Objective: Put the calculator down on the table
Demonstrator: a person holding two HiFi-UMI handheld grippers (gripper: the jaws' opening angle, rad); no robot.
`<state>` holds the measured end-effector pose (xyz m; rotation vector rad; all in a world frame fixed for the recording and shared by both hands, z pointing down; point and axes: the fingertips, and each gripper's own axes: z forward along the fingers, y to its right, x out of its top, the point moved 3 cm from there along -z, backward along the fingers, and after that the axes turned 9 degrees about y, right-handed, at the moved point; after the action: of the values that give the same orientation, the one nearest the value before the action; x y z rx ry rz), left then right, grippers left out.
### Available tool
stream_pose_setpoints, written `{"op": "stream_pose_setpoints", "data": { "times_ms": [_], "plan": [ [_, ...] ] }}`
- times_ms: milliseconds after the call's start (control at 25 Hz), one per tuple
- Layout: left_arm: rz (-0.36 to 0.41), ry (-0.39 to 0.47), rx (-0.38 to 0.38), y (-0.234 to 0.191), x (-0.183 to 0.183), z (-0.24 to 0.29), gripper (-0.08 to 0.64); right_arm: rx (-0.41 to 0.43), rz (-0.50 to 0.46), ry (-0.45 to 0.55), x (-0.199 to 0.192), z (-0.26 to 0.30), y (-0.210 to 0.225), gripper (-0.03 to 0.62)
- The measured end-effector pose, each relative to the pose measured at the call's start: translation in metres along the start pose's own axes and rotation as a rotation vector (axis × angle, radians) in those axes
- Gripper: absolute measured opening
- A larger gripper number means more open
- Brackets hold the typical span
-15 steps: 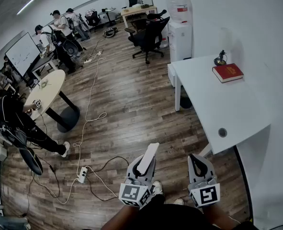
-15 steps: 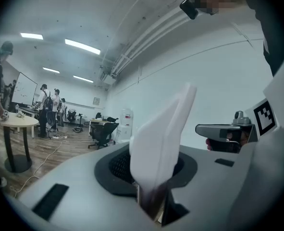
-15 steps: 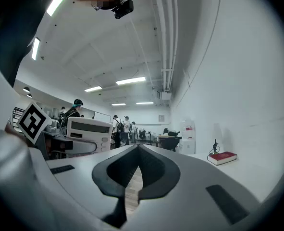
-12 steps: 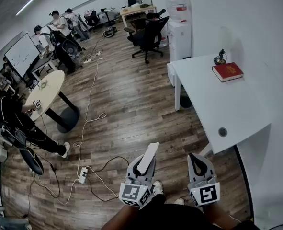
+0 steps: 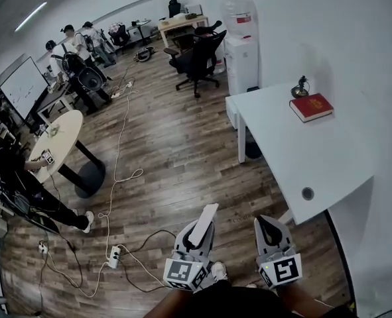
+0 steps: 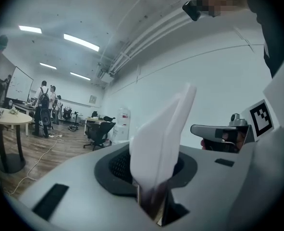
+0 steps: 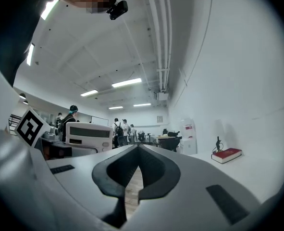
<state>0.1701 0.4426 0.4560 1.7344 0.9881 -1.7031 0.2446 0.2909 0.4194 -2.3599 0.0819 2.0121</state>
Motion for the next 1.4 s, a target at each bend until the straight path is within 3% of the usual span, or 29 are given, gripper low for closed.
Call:
{"op": "stream_pose_setpoints", "data": {
  "times_ms": [360,800,1160,1400],
  "plan": [
    [0.002,-0.012,-0.038,-0.059,0.002,0.035,0.121,-0.100,-0.029,0.002,-0.010,0.049,0.008,0.018],
    [-0.025,-0.025,-0.135,-0.078,-0.010,0.087,0.121,-0.193,-0.036,-0.030,-0.022,0.073,0.032,0.018],
    [-0.025,-0.044,-0.135,-0.096,-0.017,0.171,0.121,-0.239,-0.044,-0.021,-0.037,0.133,0.100,0.018],
    [-0.011,-0.045,-0.141,-0.108,-0.019,0.251,0.121,-0.225,-0.025,-0.016,-0.042,0.187,0.157,0.018]
  ]
}}
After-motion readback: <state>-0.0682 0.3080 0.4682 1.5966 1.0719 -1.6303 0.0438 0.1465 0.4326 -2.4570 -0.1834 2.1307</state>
